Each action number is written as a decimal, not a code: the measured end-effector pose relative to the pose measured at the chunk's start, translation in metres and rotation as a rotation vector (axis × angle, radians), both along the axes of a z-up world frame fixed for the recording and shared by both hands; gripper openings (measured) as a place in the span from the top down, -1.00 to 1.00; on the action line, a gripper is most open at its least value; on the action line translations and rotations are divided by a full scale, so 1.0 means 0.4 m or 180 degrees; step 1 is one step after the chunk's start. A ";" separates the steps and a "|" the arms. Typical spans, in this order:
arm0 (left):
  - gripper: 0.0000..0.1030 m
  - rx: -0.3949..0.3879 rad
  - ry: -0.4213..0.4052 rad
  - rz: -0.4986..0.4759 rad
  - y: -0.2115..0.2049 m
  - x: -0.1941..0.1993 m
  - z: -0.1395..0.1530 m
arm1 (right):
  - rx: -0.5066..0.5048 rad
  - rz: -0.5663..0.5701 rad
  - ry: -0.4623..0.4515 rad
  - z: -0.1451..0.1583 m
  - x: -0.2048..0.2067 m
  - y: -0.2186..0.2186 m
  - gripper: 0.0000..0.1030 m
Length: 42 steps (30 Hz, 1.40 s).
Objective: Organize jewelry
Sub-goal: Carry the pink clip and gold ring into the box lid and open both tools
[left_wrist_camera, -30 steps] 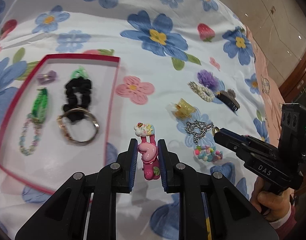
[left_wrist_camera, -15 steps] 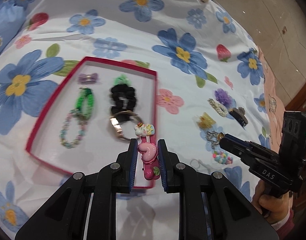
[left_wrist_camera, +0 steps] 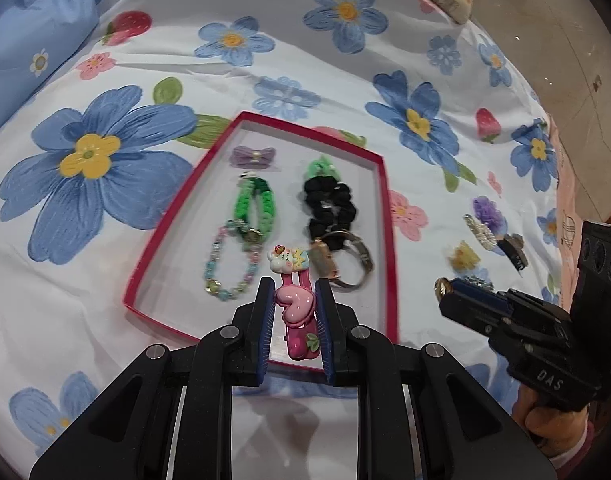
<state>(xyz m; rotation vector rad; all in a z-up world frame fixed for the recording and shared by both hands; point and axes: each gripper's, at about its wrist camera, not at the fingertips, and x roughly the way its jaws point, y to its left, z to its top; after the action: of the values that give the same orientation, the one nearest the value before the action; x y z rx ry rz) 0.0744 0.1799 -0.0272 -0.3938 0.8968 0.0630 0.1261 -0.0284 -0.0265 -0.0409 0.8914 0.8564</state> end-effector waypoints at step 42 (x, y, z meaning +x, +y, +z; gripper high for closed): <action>0.65 0.0224 0.0533 -0.0084 0.059 0.099 -0.147 | -0.1104 0.0801 0.0201 -0.161 0.039 0.242 0.54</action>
<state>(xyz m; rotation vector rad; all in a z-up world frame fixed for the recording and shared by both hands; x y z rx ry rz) 0.1141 0.2033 -0.0859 -0.3140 1.0619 0.1041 0.1418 0.0683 -0.0908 -0.4371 1.1017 0.9305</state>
